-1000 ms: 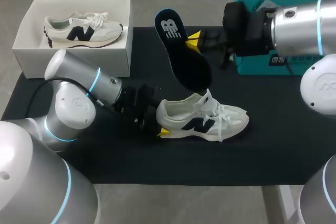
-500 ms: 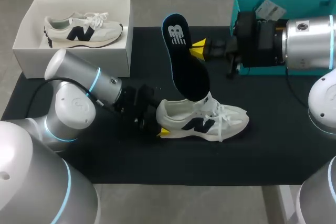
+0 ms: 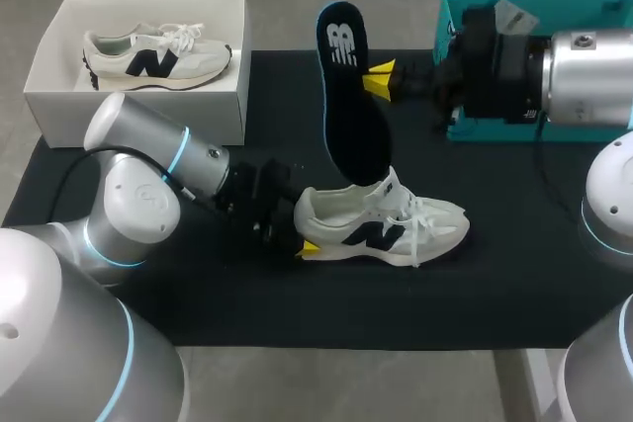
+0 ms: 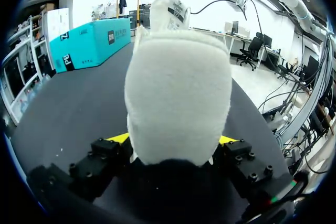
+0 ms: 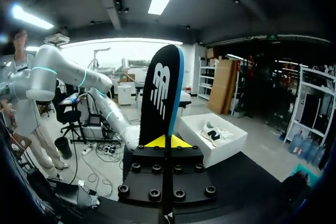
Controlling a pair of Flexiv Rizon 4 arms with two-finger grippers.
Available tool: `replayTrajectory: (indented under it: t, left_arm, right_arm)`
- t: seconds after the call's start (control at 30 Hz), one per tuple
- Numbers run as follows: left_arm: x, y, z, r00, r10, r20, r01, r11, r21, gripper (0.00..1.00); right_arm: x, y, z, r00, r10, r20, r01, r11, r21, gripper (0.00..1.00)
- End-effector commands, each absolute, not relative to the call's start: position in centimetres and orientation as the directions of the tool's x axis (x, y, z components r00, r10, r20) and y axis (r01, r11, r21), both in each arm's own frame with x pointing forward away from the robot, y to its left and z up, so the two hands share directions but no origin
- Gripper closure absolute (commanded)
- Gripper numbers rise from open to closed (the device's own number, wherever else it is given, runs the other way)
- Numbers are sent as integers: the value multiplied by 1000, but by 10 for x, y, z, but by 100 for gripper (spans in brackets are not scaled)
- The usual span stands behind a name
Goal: Take the shoe out of the shoebox, open the shoe tongue, remove and reinsert the insole, then place the shoe into the shoebox
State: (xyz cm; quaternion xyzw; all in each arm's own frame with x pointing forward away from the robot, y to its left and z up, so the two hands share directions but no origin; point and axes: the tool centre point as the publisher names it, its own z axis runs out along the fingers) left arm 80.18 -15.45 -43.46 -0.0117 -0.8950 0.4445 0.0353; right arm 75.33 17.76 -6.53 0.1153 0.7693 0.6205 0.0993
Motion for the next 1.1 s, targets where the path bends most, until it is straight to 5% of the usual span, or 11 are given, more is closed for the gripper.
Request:
replayTrajectory:
  t: [0.03, 0.47, 1.1]
  left_arm:
    - [802, -156, -438, -997, 53, 53, -11, 605, -796, 100]
    - [802, -156, -438, -997, 53, 53, -11, 605, -796, 100]
    - [802, -156, -438, -997, 53, 53, -11, 605, -796, 100]
  right_arm:
    - [731, 162, -57, -935, 322, 147, 192, 113, 975, 100]
    - [689, 139, -19, -847, 436, 303, 379, 96, 921, 100]
    - [646, 102, -20, -742, 592, 316, 437, 69, 897, 100]
